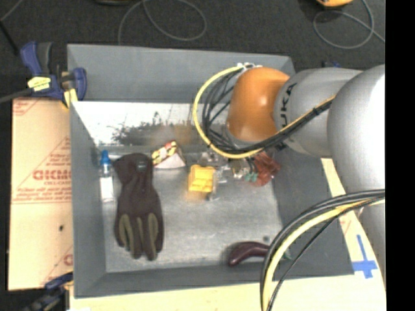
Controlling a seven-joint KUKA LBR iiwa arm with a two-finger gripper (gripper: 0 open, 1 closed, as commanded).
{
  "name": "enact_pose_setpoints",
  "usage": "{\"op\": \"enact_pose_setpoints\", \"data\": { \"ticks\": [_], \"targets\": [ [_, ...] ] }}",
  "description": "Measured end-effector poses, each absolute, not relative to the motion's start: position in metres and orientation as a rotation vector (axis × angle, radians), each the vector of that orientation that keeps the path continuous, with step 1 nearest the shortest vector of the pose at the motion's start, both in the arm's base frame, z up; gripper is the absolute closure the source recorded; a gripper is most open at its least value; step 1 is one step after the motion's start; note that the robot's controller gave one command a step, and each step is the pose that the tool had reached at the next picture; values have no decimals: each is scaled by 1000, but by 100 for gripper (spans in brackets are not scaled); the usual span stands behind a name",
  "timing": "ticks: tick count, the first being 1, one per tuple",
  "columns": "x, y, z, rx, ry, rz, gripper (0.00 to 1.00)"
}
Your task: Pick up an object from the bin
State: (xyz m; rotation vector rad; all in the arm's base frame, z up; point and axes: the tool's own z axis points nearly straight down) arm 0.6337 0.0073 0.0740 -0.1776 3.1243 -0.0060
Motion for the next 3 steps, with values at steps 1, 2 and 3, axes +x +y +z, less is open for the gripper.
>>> {"op": "enact_pose_setpoints", "data": {
  "ticks": [1, 2, 3],
  "targets": [
    [634, 7, 74, -178, 3124, -6, 100],
    [639, -1, 72, -190, 3117, -7, 100],
    [639, -7, 81, -192, 3116, -9, 100]
  ]
}}
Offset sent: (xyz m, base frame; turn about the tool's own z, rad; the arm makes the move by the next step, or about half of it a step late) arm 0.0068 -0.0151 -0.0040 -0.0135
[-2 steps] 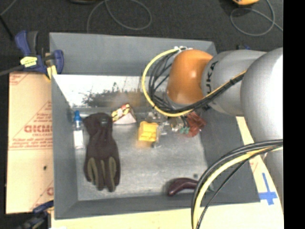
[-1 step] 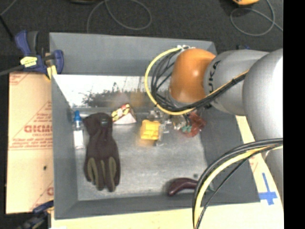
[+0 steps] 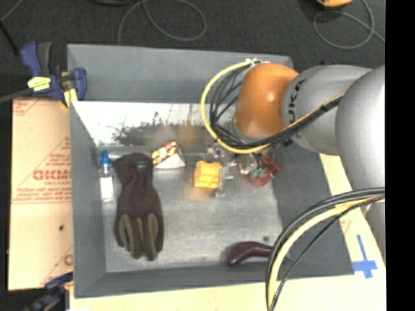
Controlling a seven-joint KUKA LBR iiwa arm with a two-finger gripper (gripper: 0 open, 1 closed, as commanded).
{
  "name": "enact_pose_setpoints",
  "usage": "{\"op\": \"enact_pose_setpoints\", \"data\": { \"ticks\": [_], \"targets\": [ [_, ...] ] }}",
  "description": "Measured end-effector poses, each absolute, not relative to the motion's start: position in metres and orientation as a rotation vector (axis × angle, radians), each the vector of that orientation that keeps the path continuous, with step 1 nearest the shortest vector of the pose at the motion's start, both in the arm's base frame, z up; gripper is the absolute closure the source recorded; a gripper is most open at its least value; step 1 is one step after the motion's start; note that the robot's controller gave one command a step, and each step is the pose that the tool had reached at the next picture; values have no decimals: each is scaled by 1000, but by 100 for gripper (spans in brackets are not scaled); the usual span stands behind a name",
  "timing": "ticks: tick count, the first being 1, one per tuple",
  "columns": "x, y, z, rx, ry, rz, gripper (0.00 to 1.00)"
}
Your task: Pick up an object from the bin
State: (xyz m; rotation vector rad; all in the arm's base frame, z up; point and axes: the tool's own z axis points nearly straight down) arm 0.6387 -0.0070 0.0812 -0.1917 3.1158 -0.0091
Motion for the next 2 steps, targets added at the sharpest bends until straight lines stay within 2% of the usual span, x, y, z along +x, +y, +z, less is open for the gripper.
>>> {"op": "enact_pose_setpoints", "data": {
  "ticks": [1, 2],
  "targets": [
    [649, -14, 87, -170, 3112, -8, 100],
    [641, -11, 134, -157, 3121, -7, 100]
  ]
}}
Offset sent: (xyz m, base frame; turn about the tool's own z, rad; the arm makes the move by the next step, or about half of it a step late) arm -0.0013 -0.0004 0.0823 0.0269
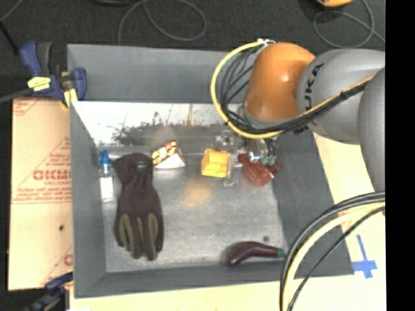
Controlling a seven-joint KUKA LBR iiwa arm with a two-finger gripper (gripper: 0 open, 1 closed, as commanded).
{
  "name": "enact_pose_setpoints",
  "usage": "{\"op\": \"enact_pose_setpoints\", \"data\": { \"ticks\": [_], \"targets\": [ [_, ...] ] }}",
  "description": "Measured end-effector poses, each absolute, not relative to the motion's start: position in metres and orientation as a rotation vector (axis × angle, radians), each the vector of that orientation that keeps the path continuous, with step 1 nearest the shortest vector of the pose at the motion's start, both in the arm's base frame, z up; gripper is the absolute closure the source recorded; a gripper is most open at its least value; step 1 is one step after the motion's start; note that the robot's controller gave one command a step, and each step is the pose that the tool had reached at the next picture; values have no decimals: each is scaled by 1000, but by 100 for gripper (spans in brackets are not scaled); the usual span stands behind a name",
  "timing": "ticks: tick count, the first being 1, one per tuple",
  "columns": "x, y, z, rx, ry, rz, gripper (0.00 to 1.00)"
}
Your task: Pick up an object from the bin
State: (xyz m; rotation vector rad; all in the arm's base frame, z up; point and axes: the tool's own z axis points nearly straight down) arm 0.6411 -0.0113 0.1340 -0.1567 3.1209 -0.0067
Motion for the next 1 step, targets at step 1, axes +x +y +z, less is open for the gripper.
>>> {"op": "enact_pose_setpoints", "data": {
  "ticks": [1],
  "targets": [
    [650, -20, 154, -127, 3094, -10, 100]
  ]
}}
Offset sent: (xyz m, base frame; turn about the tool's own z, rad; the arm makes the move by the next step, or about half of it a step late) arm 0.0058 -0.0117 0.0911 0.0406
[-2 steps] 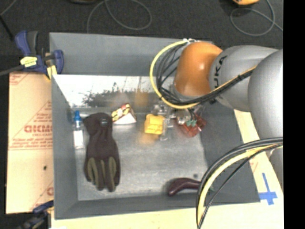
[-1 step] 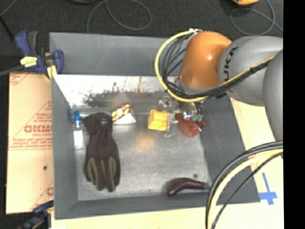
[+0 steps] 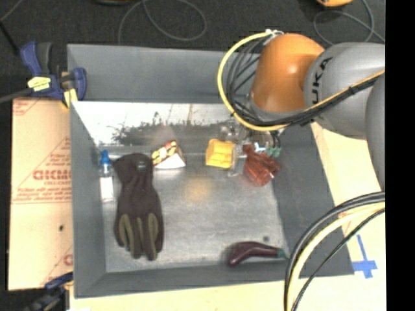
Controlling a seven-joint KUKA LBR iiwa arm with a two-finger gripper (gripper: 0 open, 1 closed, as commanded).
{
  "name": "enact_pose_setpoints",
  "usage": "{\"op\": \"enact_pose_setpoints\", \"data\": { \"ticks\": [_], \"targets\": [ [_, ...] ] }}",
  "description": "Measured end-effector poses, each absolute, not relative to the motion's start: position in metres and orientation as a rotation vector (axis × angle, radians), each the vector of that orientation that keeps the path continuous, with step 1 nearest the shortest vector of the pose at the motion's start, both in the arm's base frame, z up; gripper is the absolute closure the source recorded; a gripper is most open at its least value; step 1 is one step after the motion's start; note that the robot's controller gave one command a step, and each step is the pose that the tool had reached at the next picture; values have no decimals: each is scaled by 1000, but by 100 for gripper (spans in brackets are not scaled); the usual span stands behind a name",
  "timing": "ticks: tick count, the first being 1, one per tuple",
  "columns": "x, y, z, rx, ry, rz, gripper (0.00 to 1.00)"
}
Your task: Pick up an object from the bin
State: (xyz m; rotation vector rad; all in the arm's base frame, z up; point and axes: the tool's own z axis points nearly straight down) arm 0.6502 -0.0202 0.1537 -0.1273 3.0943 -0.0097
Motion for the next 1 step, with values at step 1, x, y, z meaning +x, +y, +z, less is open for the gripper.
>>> {"op": "enact_pose_setpoints", "data": {
  "ticks": [1],
  "targets": [
    [647, -23, 132, -121, 3111, -9, 100]
  ]
}}
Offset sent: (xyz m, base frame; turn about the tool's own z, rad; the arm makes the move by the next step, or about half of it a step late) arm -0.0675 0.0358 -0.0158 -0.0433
